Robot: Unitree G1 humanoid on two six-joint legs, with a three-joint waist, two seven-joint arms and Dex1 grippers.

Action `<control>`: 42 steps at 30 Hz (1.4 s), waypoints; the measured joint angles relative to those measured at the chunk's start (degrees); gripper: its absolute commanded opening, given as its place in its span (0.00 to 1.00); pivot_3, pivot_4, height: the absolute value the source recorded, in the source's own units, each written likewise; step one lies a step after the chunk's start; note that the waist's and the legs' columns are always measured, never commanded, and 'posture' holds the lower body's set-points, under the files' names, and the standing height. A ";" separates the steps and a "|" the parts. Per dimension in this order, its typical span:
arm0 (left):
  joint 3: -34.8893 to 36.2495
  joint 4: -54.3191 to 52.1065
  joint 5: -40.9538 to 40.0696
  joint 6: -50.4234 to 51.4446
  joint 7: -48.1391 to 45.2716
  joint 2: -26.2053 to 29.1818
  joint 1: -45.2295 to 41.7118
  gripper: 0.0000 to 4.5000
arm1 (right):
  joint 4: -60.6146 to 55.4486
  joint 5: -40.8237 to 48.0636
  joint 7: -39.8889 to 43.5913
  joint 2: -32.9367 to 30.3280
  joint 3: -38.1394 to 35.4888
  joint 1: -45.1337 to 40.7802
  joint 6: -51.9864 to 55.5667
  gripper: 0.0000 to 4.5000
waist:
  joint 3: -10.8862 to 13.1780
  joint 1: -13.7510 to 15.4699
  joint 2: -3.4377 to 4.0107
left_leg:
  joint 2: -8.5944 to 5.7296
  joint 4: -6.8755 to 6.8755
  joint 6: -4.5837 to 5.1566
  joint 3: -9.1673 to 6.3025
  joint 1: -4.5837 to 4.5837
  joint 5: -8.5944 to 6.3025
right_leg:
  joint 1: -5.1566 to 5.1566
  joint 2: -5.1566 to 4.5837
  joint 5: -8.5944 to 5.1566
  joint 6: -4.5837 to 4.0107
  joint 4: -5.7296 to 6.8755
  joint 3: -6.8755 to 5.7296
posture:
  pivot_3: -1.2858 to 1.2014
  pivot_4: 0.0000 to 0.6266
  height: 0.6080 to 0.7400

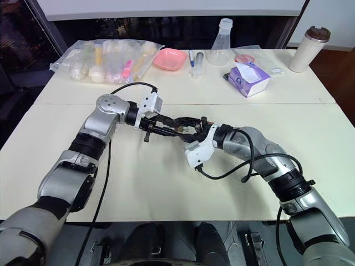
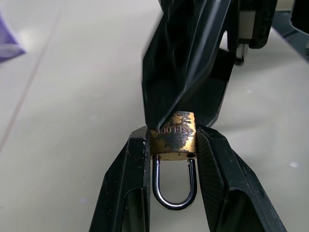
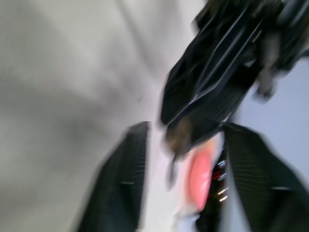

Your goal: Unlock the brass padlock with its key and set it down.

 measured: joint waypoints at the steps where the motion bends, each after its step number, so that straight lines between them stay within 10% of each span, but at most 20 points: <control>1: 0.03 -0.19 -0.71 1.37 -0.78 0.11 0.00 0.16 | 0.80 -0.67 -1.85 -0.06 -0.65 0.00 -1.29 0.95 | 0.00 0.00 0.00 | 0.00 0.01 0.00 0.00 0.00 0.00 | 0.00 0.00 0.00 0.00 0.01 0.00 | 0.52 0.24 0.81; 22: -4.25 -1.60 -9.23 5.61 -7.24 4.78 -3.38 0.16 | 10.73 -1.13 -12.45 -0.07 -1.17 -3.60 -23.33 0.95 | 0.00 -0.04 0.00 | 0.02 0.16 0.01 -0.01 -0.02 0.00 | 0.04 0.00 0.00 0.00 0.07 0.07 | 0.52 0.24 0.81; 25: -5.14 -2.08 -10.18 5.59 -7.24 5.31 -3.34 0.16 | 11.58 -0.71 -11.57 0.09 -1.16 -4.22 -23.38 0.77 | 0.00 -0.13 0.00 | 0.03 0.17 0.01 -0.01 -0.02 0.00 | 0.04 -0.02 0.00 0.00 0.08 0.07 | 0.52 0.24 0.81; 32: -7.08 -5.19 -13.10 5.26 -7.15 7.15 -3.33 0.16 | 13.48 -0.85 -10.08 0.12 -0.94 -4.97 -24.31 0.01 | 0.00 -0.04 0.00 | 0.03 0.26 0.02 -0.02 -0.02 -0.01 | 0.07 -0.04 0.00 0.00 0.10 0.08 | 0.52 0.24 0.81; 42: -7.28 -4.40 -13.00 3.70 -7.27 7.19 -3.27 0.16 | 13.27 -0.70 -9.20 0.60 -0.95 -4.76 -23.88 0.01 | 0.00 -0.06 0.00 | 0.03 0.27 0.02 -0.02 -0.02 -0.01 | 0.07 -0.03 0.00 0.00 0.11 0.07 | 0.52 0.24 0.81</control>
